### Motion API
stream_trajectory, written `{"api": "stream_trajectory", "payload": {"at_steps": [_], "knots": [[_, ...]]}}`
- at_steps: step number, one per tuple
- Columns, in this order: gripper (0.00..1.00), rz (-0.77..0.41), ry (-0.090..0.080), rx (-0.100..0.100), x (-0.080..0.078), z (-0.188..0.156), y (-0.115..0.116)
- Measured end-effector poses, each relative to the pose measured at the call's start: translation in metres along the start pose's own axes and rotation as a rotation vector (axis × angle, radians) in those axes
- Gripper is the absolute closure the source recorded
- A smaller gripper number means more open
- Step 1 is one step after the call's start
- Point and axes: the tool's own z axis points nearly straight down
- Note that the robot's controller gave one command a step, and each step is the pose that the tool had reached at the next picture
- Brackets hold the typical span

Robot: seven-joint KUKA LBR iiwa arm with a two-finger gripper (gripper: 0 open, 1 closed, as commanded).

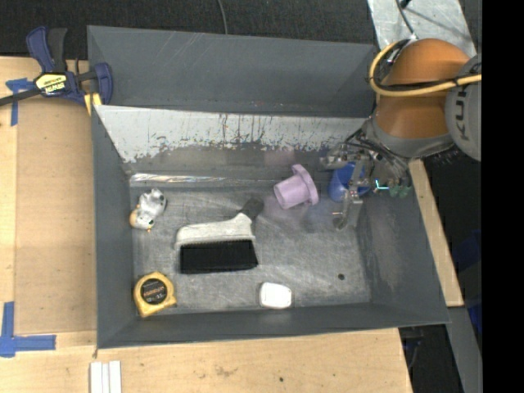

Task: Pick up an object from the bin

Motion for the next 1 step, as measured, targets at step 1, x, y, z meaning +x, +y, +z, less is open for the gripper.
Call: {"api": "stream_trajectory", "payload": {"at_steps": [1], "knots": [[0.0, -0.001, -0.008, 0.001, -0.0017, -0.0047, 0.0002]]}}
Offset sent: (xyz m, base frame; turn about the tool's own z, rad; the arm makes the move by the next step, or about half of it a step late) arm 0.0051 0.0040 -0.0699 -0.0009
